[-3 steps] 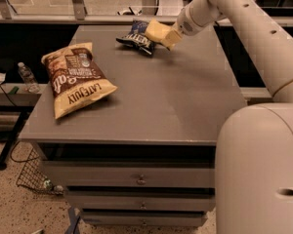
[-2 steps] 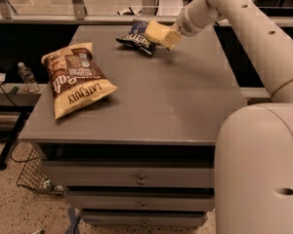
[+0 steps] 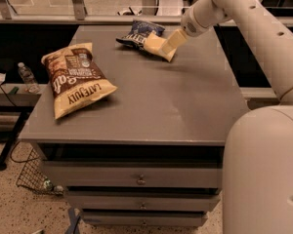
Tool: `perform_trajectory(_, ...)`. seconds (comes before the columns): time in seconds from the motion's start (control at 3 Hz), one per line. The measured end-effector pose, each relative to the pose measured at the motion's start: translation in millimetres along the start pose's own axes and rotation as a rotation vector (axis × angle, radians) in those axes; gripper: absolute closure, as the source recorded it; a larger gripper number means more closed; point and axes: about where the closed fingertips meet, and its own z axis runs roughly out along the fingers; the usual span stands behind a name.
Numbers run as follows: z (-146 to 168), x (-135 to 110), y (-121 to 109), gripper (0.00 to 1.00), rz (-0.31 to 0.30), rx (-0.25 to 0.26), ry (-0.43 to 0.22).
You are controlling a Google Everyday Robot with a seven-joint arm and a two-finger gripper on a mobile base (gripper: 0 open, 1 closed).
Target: Move sponge near blue chip bag
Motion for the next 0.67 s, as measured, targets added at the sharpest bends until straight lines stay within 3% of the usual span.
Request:
perform_trajectory(0.33, -50, 13, -10, 0.00, 0.008, 0.071, -0.041)
perform_trajectory(0.67, -118, 42, -6, 0.00, 0.043, 0.152, -0.091)
